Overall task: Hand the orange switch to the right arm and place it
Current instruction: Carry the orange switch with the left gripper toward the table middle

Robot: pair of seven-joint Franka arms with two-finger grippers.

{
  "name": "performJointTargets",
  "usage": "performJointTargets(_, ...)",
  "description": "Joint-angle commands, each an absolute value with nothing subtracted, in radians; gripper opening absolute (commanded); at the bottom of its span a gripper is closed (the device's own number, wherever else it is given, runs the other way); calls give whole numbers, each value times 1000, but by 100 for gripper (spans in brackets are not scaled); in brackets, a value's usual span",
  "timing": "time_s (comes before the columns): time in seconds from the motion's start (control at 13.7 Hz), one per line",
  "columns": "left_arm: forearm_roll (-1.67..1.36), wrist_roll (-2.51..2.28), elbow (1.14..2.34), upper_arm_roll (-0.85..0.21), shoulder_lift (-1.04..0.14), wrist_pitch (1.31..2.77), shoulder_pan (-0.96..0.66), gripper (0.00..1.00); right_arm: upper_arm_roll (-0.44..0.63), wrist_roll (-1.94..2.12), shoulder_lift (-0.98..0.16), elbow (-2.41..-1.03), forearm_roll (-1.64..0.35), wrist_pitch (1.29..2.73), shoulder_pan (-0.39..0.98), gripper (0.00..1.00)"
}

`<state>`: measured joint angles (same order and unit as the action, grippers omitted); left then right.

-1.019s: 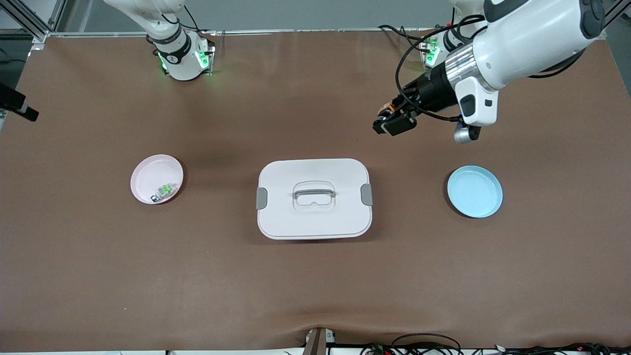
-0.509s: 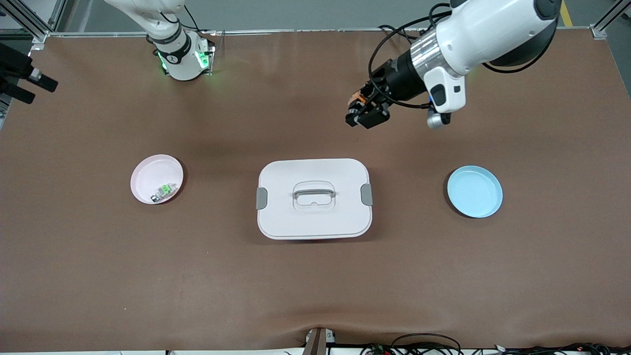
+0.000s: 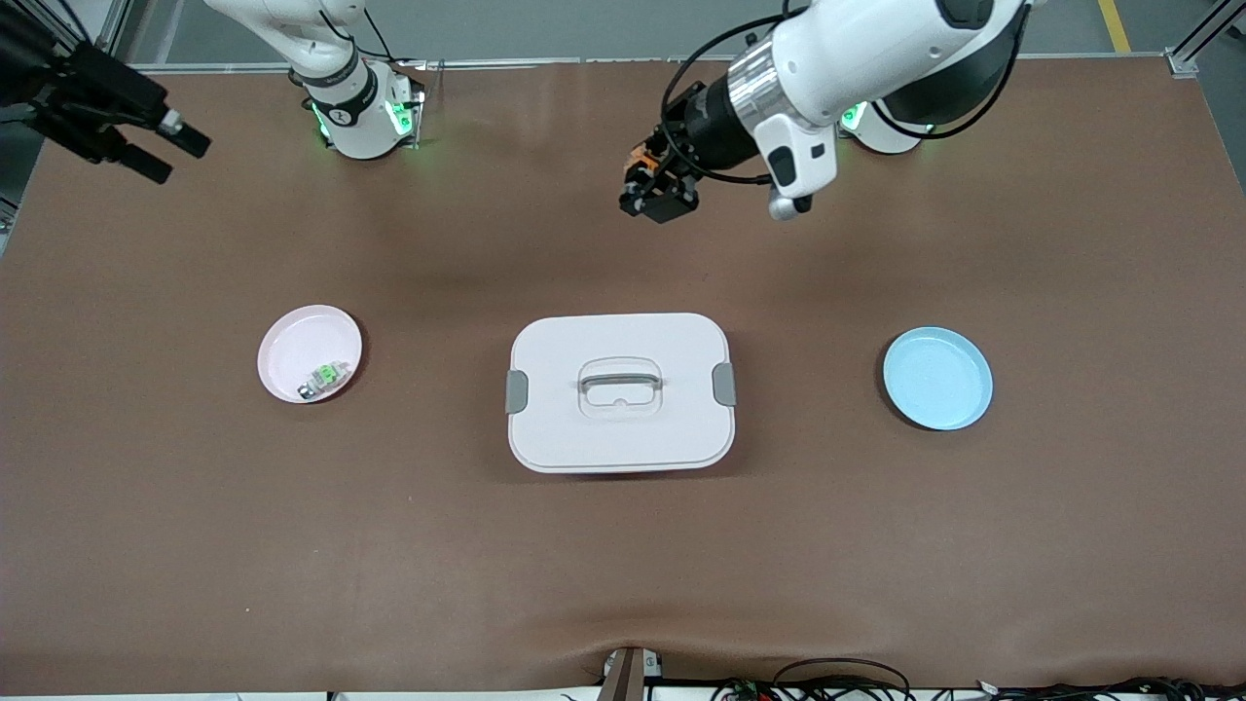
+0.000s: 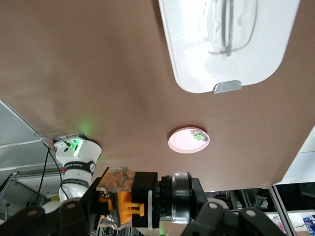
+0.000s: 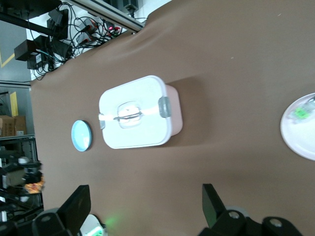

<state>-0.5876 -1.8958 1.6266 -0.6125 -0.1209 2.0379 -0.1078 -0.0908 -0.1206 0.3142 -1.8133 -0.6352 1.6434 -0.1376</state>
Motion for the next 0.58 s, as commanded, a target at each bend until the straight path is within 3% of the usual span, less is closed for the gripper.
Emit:
performJointTargets(0.0,-533,-2015,1528,-615,-205,2074,-165,41,-112,-181,351,-1879,-707,1709,-104,100)
performJointTargets(0.22,-457,-2124,1448,-615,-277,2089,-219,41,-113,-215,373,-1959,-787,1790,-42,100)
performJointTargets(0.51,-422,-2164,1443,-611,-299,2126,-261,41,-112,-311,367,-1983,-802,1873,81,100)
